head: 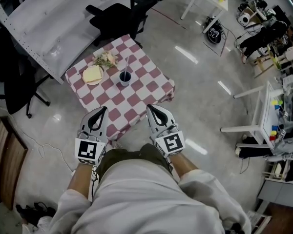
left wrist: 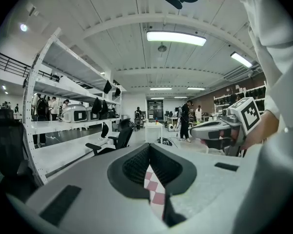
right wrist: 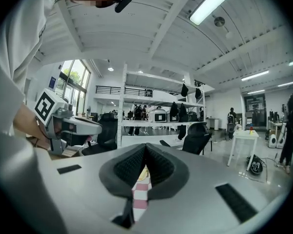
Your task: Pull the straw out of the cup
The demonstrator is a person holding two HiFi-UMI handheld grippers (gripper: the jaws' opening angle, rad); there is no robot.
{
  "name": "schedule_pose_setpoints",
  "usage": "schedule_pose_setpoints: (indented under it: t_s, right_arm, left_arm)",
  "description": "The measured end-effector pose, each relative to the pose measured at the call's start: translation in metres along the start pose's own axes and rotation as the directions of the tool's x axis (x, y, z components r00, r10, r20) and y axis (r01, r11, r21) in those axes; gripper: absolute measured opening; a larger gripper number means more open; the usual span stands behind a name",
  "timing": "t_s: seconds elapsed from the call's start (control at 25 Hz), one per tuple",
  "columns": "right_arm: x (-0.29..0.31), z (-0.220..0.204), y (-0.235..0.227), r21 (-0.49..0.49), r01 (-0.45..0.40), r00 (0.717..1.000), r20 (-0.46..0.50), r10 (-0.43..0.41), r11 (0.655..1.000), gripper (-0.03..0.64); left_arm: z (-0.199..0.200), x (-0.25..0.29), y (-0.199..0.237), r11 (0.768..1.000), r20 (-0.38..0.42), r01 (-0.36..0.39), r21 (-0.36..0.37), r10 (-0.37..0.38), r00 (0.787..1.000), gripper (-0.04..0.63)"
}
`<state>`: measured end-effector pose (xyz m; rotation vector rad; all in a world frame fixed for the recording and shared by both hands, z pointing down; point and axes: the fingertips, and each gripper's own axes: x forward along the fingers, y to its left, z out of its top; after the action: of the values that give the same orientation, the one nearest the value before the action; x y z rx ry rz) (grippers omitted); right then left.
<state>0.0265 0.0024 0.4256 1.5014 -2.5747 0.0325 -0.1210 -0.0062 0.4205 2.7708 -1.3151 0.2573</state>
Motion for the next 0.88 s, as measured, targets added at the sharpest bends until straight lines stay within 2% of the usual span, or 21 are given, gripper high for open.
schedule_pose_setpoints:
  t_s: [0.24, 0.6, 0.88]
  right_arm:
    - [0.028, -0.004, -0.006, 0.001, -0.036, 0.999, -0.009, 0.036, 0.999, 0.004]
    - [0.056, -0.012, -0.026, 0.000, -0.156, 0.988, -0.002, 0.156, 0.988, 0.005]
    - [0.067, -0.018, -0.038, -0.006, -0.240, 0.971, -0.015, 0.240, 0.971, 0.114]
  left_arm:
    - [-0.001, 0.014, 0.017, 1.000, -0.001, -0.023, -0.009, 0.023, 1.000, 0.003]
    - [-0.001, 0.027, 0.024, 0.991, -0.025, -0.133, -0.029, 0.132, 0.991, 0.003]
    - [-0.001, 0.041, 0.023, 0.982, -0.042, -0.184, -0.039, 0.183, 0.982, 0.003]
